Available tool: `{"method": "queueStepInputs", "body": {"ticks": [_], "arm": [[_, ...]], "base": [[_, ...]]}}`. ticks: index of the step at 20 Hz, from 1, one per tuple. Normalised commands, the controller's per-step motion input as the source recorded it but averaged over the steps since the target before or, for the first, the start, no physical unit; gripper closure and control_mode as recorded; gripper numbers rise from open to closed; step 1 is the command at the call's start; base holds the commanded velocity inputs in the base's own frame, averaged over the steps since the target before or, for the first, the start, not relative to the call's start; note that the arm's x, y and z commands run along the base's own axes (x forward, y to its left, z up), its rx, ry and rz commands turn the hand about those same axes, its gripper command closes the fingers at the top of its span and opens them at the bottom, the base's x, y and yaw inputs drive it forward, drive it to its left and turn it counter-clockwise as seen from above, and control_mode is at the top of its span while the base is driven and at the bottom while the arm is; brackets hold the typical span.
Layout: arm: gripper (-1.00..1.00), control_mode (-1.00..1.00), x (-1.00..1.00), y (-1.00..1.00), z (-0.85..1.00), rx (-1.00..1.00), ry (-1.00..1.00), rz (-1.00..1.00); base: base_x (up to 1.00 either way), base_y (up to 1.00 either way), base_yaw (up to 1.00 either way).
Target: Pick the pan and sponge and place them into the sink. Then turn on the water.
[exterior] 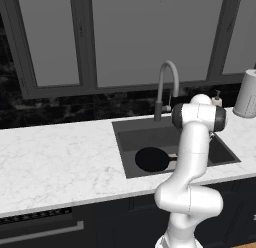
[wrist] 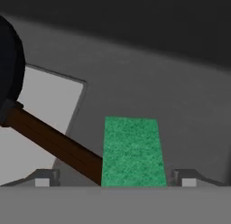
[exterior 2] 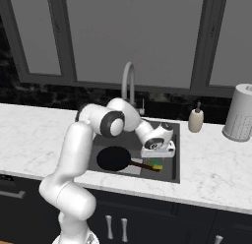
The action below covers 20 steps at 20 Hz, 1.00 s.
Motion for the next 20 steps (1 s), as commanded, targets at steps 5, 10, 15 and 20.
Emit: {"method": "queueStepInputs", "body": {"ticks": [5, 10, 15, 20], "arm": [[-1.00, -1.00, -0.27, 0.05, 0.94, 0.06, -0.33, 0.00], [-1.00, -1.00, -0.26, 0.07, 0.91, 0.06, -0.20, -0.02], [-1.00, -1.00, -0.08, 0.00, 0.20, 0.01, 0.00, -0.01], [-1.00, -1.00, -0.02, 0.00, 0.18, 0.07, -0.01, 0.00]], "base": [[0.00, 0.00, 0.00], [0.00, 0.00, 0.00], [0.00, 0.00, 0.00], [0.00, 0.00, 0.00]]}}
